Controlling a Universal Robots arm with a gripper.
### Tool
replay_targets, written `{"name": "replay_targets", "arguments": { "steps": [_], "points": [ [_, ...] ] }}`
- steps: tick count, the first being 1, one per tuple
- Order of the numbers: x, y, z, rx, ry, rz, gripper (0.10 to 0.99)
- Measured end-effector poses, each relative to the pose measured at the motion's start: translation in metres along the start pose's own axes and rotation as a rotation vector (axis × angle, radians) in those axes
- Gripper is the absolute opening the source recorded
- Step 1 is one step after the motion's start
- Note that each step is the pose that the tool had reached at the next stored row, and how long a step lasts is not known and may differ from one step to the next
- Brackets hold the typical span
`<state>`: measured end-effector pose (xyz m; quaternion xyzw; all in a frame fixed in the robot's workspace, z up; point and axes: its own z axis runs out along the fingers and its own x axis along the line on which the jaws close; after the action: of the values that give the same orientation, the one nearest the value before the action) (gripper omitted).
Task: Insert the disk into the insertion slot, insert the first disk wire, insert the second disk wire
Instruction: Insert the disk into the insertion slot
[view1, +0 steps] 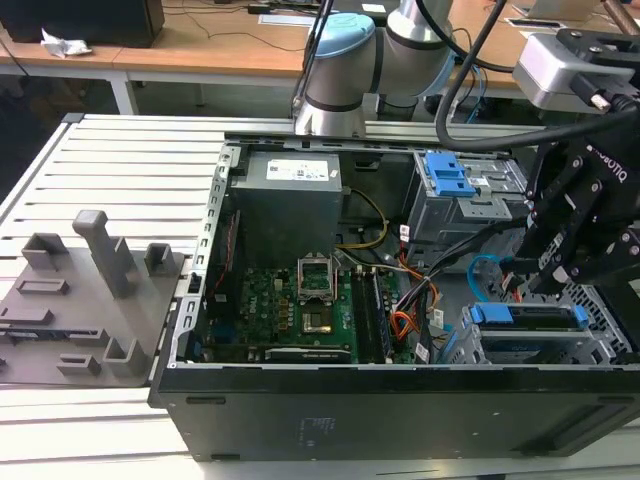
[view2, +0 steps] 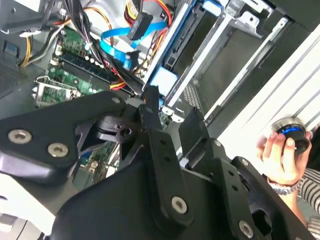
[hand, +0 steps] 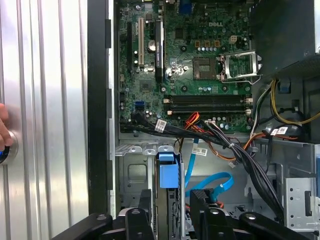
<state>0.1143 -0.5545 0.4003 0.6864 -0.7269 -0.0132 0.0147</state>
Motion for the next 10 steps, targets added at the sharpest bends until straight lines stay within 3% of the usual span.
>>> {"name": "replay_targets", "arguments": {
  "steps": [3, 9, 10],
  "points": [
    [0.0, 0.0, 0.0, 0.0, 0.0, 0.0, 0.424],
    [0.0, 0.0, 0.0001, 0.0, 0.0, 0.0, 0.114],
    [0.0, 0.0, 0.0001, 0.0, 0.0, 0.0, 0.114]
  ]
}}
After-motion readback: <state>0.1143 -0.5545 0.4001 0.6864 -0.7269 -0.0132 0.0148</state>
